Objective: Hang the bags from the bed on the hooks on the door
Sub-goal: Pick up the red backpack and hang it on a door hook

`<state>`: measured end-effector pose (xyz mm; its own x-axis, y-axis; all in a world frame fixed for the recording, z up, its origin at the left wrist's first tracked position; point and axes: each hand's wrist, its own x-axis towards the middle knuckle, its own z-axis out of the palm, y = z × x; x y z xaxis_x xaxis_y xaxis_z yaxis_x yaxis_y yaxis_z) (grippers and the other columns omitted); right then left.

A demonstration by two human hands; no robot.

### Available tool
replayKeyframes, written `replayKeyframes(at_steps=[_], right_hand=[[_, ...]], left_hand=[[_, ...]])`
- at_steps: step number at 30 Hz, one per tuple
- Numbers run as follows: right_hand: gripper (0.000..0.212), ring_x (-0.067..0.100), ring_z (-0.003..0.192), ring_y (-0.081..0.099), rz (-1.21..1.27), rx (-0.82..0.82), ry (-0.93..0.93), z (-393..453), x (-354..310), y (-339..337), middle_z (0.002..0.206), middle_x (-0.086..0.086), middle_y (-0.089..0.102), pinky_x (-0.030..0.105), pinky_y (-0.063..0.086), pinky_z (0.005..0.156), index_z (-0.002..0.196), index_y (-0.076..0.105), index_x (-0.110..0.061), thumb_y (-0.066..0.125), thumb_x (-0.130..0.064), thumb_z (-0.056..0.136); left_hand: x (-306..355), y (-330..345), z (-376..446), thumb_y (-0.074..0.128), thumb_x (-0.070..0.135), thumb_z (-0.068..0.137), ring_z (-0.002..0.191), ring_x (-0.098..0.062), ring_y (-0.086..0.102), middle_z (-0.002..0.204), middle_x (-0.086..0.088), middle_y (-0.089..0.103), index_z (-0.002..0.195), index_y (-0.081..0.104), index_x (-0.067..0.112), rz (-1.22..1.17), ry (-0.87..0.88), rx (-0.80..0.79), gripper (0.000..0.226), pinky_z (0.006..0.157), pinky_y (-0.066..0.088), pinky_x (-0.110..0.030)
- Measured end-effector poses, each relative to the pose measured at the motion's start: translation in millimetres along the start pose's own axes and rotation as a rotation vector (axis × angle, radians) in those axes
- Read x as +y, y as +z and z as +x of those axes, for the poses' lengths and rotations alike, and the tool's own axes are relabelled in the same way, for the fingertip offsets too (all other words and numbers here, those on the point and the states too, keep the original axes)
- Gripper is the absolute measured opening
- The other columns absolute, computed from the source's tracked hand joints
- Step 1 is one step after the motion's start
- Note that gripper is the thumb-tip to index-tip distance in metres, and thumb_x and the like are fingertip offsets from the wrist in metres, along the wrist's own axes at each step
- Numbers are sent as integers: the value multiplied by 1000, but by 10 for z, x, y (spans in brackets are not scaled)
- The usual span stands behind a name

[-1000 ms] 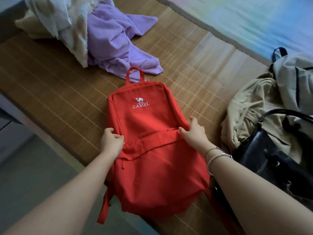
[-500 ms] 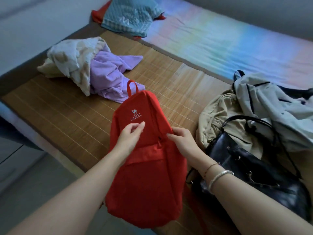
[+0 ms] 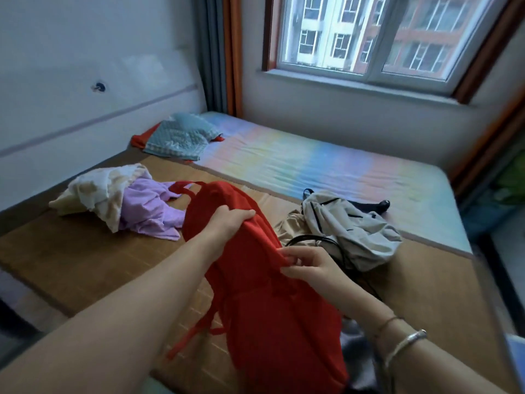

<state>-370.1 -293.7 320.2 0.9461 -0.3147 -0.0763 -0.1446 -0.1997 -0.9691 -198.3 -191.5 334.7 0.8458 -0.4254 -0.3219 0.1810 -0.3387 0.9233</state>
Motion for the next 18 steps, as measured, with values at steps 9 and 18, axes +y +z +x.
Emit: replayKeyframes(at_steps=[9,18], right_hand=[[39,16,94,52,-207,633,-136,-1734,-648,-1373,110,7,52,8,45,69,124,52,-14,59,-5,86],[59,22,129,46,-374,933,85,-3473,-862,-2216,136,10,52,41,37,110,132,46,-12,71,-16,79]], left_hand=[[732,1257,-1747,70,-1,74,52,-7,68,63,3,71,80,67,17,-28,332,-491,19,49,52,-16],[1274,2349,-3141,58,-7,83,74,-13,65,87,-5,68,97,64,9,237,569,-1082,21,78,55,-23]])
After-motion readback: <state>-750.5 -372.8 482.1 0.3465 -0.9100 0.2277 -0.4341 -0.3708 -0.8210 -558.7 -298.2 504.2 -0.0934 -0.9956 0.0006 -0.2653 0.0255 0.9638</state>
